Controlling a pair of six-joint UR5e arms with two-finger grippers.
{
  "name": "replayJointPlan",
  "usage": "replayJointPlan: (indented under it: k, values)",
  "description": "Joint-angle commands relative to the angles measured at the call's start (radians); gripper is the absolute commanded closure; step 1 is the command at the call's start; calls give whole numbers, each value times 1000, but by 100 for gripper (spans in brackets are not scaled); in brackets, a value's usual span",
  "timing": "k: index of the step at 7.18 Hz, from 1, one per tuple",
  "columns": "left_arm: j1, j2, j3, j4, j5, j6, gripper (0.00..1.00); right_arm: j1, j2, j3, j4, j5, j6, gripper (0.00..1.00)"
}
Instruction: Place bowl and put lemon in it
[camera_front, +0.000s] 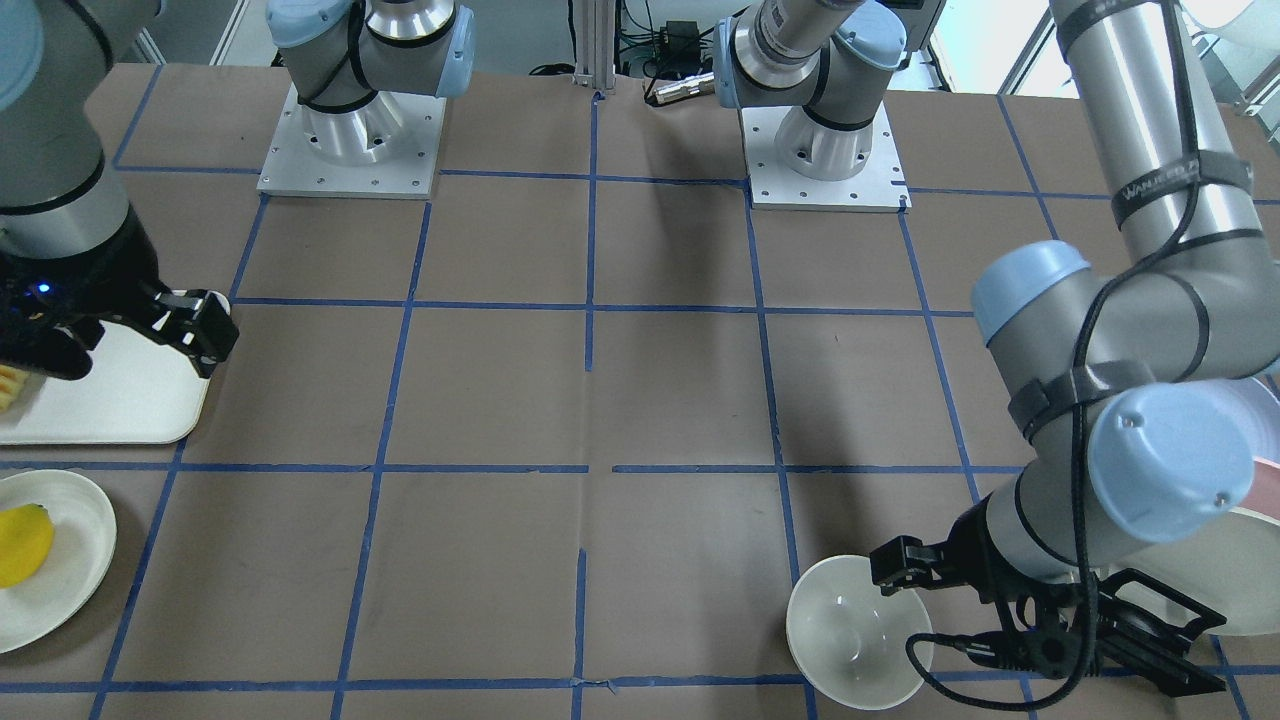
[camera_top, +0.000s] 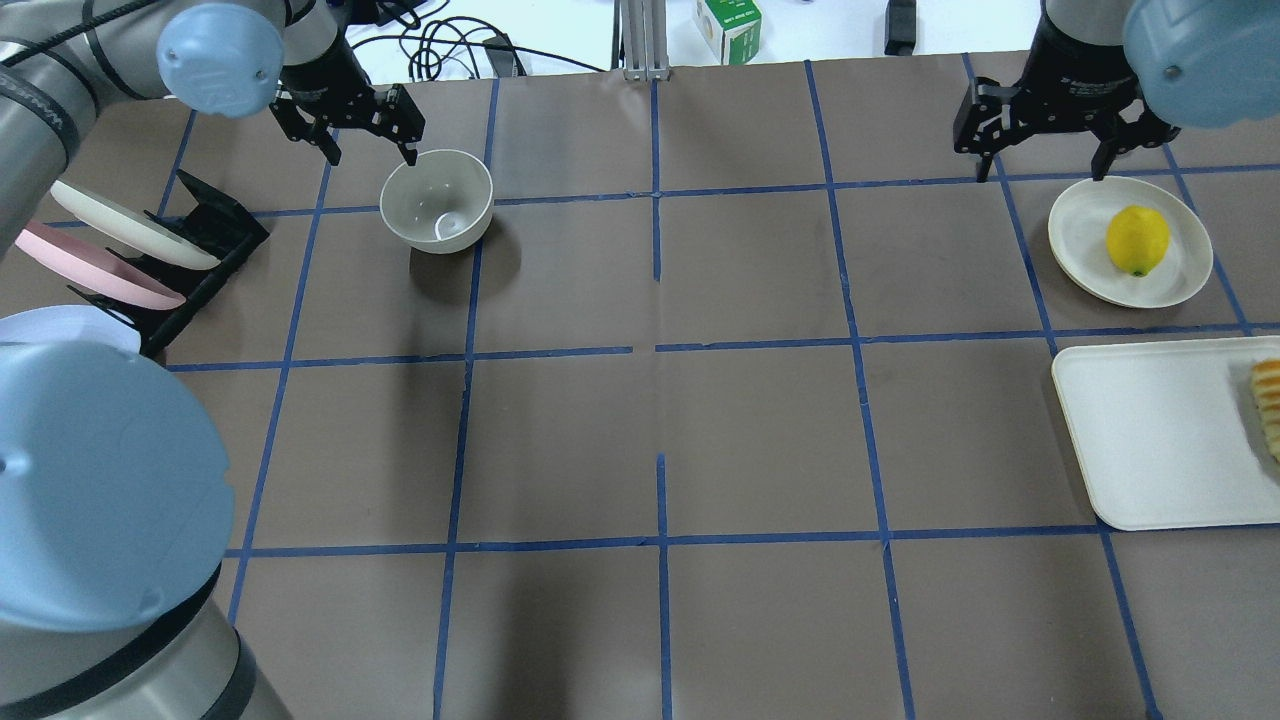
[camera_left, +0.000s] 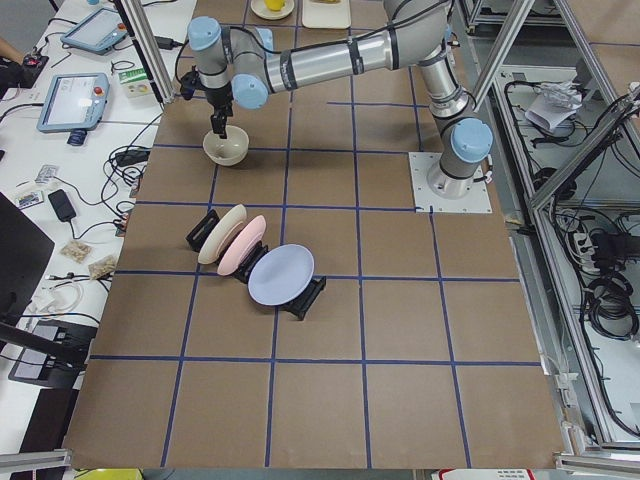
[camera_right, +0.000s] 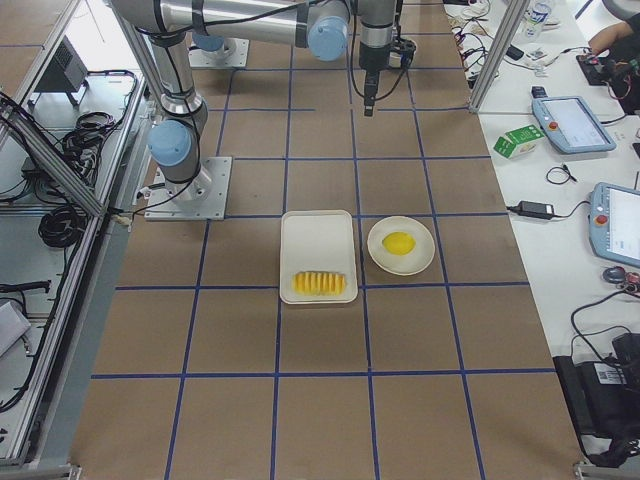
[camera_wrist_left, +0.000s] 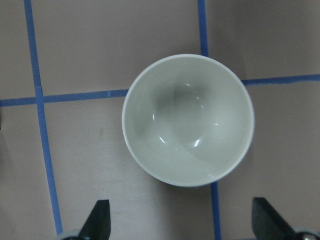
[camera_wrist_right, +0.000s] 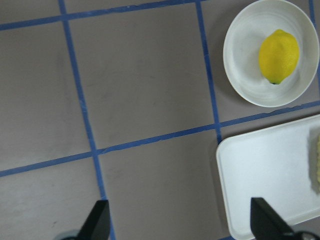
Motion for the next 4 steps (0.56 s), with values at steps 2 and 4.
replayJointPlan:
  k: [2, 4]
  values:
    - [18, -98, -9, 60, 0, 20, 0, -182, 103, 0, -104, 70, -246, 0]
    - [18, -130, -11, 71, -34, -27, 1, -305, 185, -12, -155, 200, -419, 0]
